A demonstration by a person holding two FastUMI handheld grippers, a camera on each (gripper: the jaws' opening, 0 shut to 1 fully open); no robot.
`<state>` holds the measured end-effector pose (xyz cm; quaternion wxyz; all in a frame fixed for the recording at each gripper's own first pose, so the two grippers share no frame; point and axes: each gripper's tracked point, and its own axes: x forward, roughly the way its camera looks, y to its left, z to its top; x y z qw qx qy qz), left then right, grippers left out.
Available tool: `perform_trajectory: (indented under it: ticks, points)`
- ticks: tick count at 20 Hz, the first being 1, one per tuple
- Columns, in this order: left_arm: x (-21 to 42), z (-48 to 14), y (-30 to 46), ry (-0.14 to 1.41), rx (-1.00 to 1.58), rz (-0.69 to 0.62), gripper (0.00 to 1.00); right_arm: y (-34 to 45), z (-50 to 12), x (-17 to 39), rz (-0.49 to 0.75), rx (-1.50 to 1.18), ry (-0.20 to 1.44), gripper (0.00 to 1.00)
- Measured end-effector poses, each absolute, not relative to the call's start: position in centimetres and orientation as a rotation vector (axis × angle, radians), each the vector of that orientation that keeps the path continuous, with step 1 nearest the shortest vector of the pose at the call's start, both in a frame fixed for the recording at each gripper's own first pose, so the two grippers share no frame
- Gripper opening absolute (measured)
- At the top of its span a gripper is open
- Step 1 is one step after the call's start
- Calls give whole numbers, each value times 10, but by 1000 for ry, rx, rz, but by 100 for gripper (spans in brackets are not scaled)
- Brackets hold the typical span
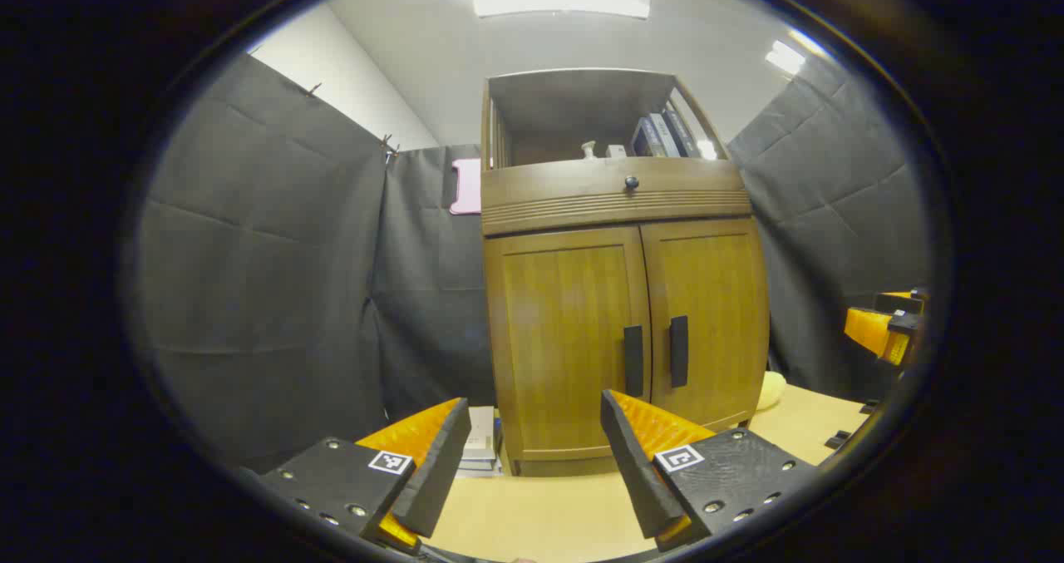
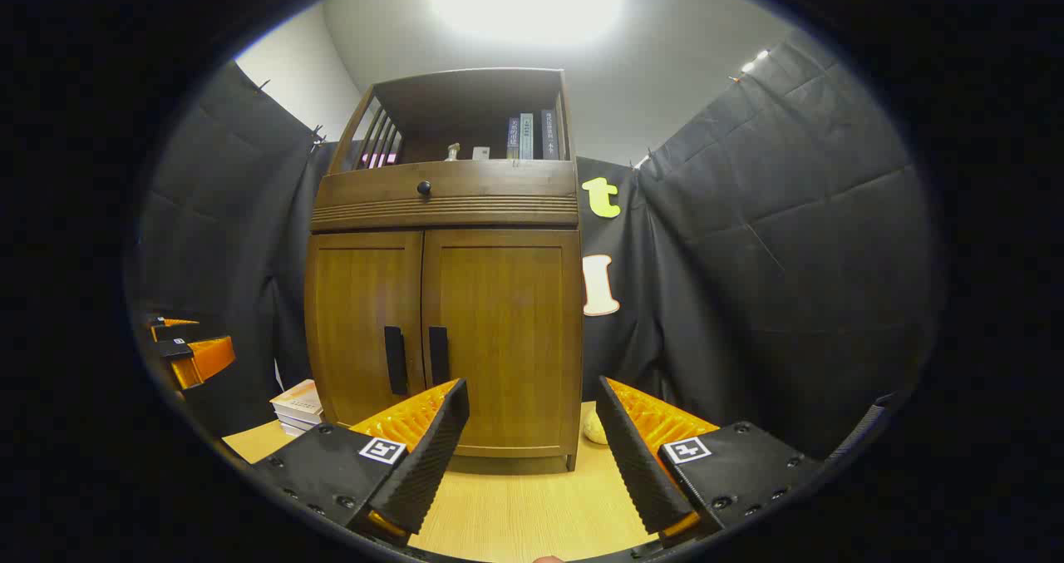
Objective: Open the right door of the double-door shoe cabinet with the right hand, and open the left door with the left hand.
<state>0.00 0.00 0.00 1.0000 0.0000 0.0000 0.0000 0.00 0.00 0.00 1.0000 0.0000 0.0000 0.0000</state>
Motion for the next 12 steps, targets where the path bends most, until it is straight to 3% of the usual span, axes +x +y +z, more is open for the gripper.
perform_trajectory:
  ticks: [12]
  points:
    - [-2, 3, 8, -14, 20, 7, 92, 1, 0, 2, 17, -5, -2, 96]
